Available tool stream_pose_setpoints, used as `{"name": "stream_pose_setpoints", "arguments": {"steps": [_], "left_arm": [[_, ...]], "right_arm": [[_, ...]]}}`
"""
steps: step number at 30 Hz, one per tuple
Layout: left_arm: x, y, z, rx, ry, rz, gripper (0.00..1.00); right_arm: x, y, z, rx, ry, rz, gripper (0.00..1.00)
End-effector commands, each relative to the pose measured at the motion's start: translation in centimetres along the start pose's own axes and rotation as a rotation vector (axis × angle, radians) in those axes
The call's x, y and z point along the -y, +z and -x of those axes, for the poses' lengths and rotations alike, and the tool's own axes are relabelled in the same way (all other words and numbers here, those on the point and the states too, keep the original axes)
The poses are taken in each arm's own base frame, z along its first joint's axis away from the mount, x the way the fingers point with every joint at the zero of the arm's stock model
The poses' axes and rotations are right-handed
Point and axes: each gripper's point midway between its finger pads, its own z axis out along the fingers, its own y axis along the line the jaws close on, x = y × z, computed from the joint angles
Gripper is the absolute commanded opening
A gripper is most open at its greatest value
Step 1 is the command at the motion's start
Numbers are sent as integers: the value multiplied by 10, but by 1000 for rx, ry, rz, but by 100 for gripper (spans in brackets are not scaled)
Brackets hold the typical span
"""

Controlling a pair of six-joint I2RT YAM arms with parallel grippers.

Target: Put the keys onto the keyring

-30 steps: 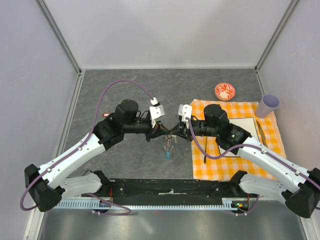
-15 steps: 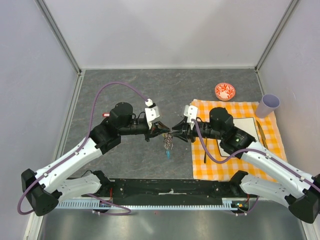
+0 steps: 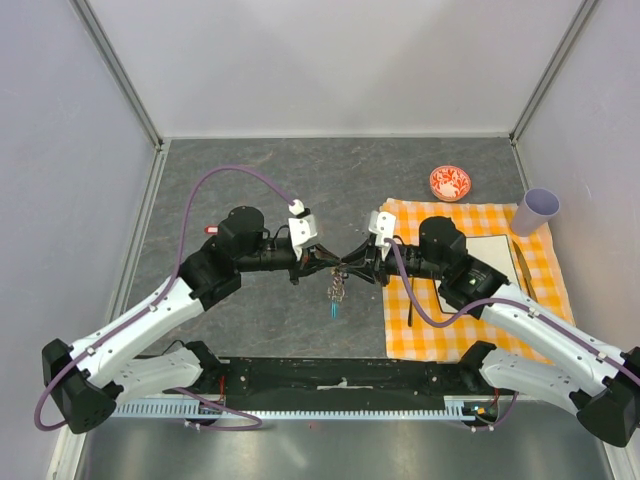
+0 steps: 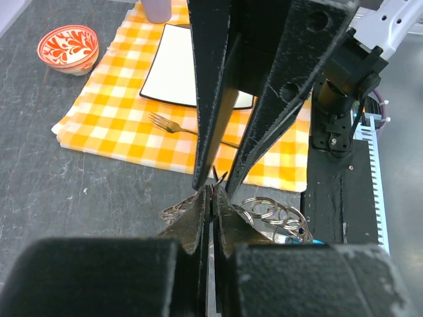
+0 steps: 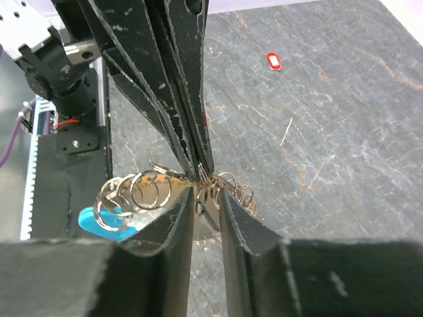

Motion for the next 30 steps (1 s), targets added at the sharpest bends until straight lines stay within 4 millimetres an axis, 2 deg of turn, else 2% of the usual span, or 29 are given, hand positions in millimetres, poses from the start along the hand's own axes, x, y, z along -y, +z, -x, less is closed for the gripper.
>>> {"name": "stream_pose_setpoints", "arguments": {"steps": [1, 4, 6, 17, 19, 25, 28, 30], "left_arm": [[5, -7, 36, 117, 75, -17, 2], [6, -8, 39, 123, 78, -19, 2], [7, -9, 41, 131, 82, -19, 2], [13, -21, 77, 276, 121, -14, 2], [14, -22, 82, 295, 121, -18, 2], [16, -24, 85, 337, 119, -19, 2], [11, -24, 83, 337, 106, 13, 2], [-1, -24, 79, 332, 94, 80, 2]], "right_arm": [[-2, 1, 12, 50, -23, 13, 22], [0, 2, 9, 43, -20, 10, 5], [0, 3, 9, 42, -21, 10, 0], [-1, 5, -17, -8, 20, 6, 0], [0, 6, -13, 14, 12, 3, 0], [-1, 12, -24, -7, 26, 26, 4], [-2, 15, -29, -22, 36, 37, 7], [-2, 15, -28, -23, 38, 39, 12]]}}
